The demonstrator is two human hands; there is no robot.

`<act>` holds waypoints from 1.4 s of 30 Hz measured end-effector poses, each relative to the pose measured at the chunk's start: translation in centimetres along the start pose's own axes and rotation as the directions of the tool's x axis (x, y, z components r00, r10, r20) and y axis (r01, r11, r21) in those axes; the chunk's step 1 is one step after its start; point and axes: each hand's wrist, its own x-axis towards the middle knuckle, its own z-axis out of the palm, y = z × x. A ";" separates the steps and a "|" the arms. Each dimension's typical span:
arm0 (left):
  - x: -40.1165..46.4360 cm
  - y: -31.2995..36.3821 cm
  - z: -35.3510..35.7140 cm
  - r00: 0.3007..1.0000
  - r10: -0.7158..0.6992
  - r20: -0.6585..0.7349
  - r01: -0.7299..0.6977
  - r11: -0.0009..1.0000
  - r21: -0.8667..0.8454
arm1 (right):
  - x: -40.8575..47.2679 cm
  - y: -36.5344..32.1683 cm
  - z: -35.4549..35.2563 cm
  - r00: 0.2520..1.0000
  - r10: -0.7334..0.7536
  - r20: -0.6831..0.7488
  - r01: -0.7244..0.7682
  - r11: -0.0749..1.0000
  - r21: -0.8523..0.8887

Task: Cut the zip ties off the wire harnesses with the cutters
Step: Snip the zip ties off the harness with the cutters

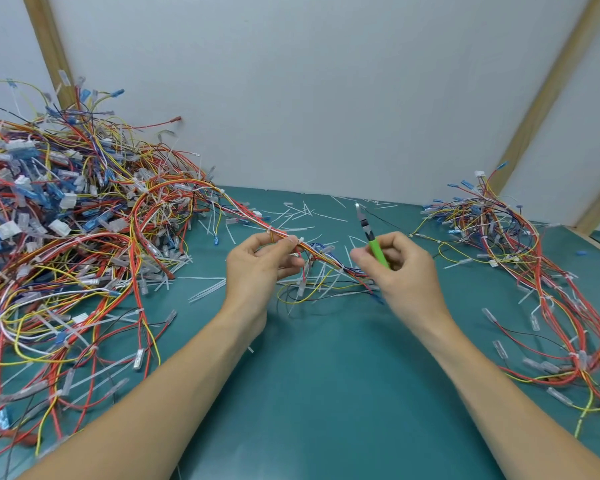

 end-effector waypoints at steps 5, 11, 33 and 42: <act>0.1 0.0 -0.1 0.991 -0.115 0.072 0.119 0.991 -0.061 | -0.4 0.5 1.1 0.988 -0.019 0.156 0.022 1.000 -0.018; 0.3 0.1 -0.3 0.982 -0.165 0.089 0.173 0.980 -0.097 | -0.2 0.8 0.7 0.994 -0.029 0.110 0.041 0.994 -0.104; 0.2 0.6 -0.4 0.866 0.475 -0.156 -0.366 0.816 0.448 | 0.1 0.9 0.6 0.997 0.005 0.083 -0.010 0.998 0.055; -2.2 -0.9 0.9 0.850 0.338 0.405 -0.527 0.521 0.671 | 0.0 0.7 0.9 0.997 -0.004 0.073 -0.001 0.998 0.057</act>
